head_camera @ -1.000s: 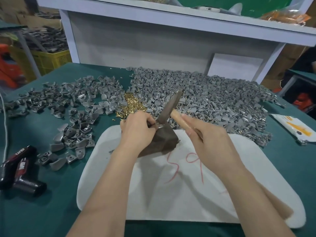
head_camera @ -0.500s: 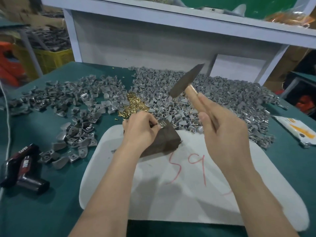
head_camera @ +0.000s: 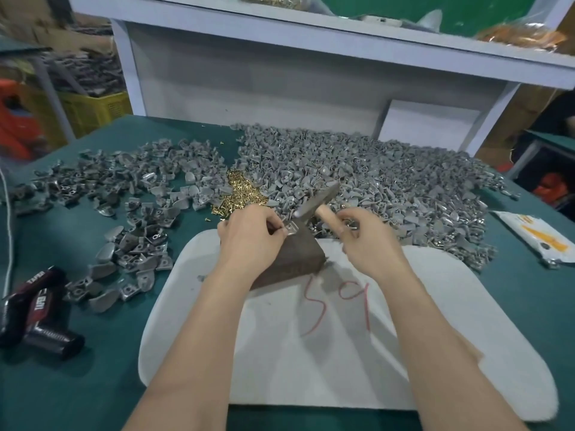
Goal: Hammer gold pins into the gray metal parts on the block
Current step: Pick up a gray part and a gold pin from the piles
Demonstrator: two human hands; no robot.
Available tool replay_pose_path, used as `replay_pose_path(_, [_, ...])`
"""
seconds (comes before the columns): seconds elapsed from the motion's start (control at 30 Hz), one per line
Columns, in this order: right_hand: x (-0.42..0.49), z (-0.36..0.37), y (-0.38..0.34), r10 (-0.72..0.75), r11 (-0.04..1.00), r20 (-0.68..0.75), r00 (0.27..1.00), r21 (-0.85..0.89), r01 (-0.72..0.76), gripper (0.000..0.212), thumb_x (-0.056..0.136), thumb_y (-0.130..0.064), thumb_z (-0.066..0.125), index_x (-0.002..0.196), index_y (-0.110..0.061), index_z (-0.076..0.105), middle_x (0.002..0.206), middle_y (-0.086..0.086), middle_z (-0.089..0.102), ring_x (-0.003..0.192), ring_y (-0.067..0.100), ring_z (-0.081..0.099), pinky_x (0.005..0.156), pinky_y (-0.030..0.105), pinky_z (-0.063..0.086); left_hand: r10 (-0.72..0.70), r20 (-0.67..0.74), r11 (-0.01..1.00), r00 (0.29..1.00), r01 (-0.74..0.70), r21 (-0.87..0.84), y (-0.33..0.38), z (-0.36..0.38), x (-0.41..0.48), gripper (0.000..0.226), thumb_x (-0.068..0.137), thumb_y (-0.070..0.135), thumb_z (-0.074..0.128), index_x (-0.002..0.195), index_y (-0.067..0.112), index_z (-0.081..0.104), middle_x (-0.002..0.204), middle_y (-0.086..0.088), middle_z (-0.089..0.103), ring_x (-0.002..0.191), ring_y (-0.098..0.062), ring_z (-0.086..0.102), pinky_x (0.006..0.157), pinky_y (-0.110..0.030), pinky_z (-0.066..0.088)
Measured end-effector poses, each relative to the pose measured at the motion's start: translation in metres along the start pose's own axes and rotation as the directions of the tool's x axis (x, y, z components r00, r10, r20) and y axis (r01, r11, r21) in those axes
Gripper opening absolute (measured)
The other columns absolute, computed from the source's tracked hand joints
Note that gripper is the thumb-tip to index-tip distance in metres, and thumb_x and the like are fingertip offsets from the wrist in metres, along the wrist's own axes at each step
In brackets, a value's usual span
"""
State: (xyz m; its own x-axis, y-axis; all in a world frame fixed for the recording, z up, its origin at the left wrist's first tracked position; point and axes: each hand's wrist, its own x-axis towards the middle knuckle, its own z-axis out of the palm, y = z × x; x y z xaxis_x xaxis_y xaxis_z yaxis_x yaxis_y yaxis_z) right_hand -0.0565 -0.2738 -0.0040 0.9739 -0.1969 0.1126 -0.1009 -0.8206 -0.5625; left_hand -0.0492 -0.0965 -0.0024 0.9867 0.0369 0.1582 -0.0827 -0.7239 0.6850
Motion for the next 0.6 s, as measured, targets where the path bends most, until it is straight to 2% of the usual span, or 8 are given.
replay_pose_path(0.1, [0.005,0.013,0.005,0.051,0.997,0.072,0.996,-0.065,-0.046,0.026,0.094,-0.035,0.052,0.118,-0.028,0.058,0.096,0.005,0.068,0.087,0.025,0.062,0.073,0.032,0.048,0.015,-0.022,1.0,1.0,-0.016,-0.019,-0.001,0.0,0.0,0.011,0.087,0.029,0.066,0.076,0.032,0.063,0.091,0.011,0.069,0.1,-0.016,0.06,0.097,-0.042,0.04])
replay_pose_path(0.17, [0.006,0.013,0.007,-0.012,0.992,-0.05,0.999,-0.126,0.006,0.031,0.092,-0.036,0.053,0.122,-0.027,0.058,0.112,0.008,0.061,0.102,0.026,0.056,0.083,0.033,0.044,0.031,-0.036,0.998,0.999,-0.033,-0.061,-0.001,0.001,0.001,0.011,0.088,0.028,0.064,0.078,0.033,0.062,0.086,0.014,0.066,0.096,-0.015,0.061,0.098,-0.042,0.041])
replay_pose_path(0.27, [0.003,0.009,-0.01,-0.215,0.973,-0.222,0.951,0.038,0.229,0.036,0.088,-0.037,0.059,0.122,-0.026,0.06,0.117,0.005,0.054,0.102,0.023,0.055,0.093,0.035,0.043,0.059,-0.045,0.992,0.997,-0.064,-0.111,0.0,0.003,0.002,0.013,0.088,0.024,0.063,0.079,0.033,0.059,0.077,0.017,0.059,0.092,-0.015,0.06,0.098,-0.042,0.042])
replay_pose_path(0.37, [0.003,0.017,-0.036,-0.317,0.929,0.013,0.948,0.203,0.308,0.023,0.087,-0.028,0.063,0.11,-0.026,0.065,0.096,-0.001,0.067,0.086,0.017,0.063,0.087,0.037,0.05,0.102,-0.066,0.981,0.993,-0.112,-0.16,-0.001,0.005,0.004,0.017,0.087,0.017,0.063,0.082,0.033,0.059,0.079,0.014,0.059,0.091,-0.018,0.06,0.096,-0.041,0.044])
replay_pose_path(0.4, [0.007,0.019,-0.042,-0.303,0.927,0.058,0.951,0.248,0.28,0.016,0.088,-0.023,0.063,0.103,-0.024,0.066,0.092,0.0,0.068,0.084,0.018,0.064,0.086,0.039,0.051,0.105,-0.089,0.975,0.99,-0.12,-0.188,-0.002,0.005,0.004,0.016,0.087,0.016,0.062,0.087,0.032,0.061,0.081,0.014,0.06,0.091,-0.017,0.06,0.096,-0.039,0.044])
replay_pose_path(0.47, [0.024,0.018,-0.051,-0.206,0.895,-0.067,0.976,0.391,0.216,0.011,0.089,-0.015,0.061,0.097,-0.021,0.066,0.093,0.002,0.069,0.081,0.016,0.065,0.082,0.032,0.054,0.07,-0.152,0.953,0.986,-0.111,-0.283,-0.003,0.004,0.004,0.023,0.089,0.017,0.061,0.11,0.025,0.062,0.088,0.014,0.062,0.093,-0.012,0.059,0.092,-0.027,0.042])
replay_pose_path(0.53, [0.048,0.007,-0.058,-0.034,0.877,-0.278,0.96,0.452,0.162,0.029,0.091,-0.016,0.058,0.12,-0.019,0.057,0.113,0.0,0.064,0.087,0.005,0.061,0.077,0.011,0.05,-0.004,-0.22,0.911,0.975,-0.087,-0.403,-0.004,0.001,0.005,0.035,0.09,0.017,0.059,0.125,0.02,0.055,0.098,0.012,0.063,0.096,-0.008,0.056,0.082,-0.015,0.036])
replay_pose_path(0.6, [0.07,0.001,-0.06,0.096,0.936,-0.28,0.955,0.352,0.009,0.063,0.092,-0.023,0.058,0.146,-0.026,0.025,0.145,0.007,0.04,0.122,0.018,0.049,0.102,0.024,0.042,-0.083,-0.294,0.867,0.952,-0.077,-0.492,-0.003,-0.002,0.006,0.032,0.091,0.015,0.056,0.123,0.018,0.055,0.108,0.008,0.062,0.099,-0.005,0.054,0.08,-0.009,0.034])
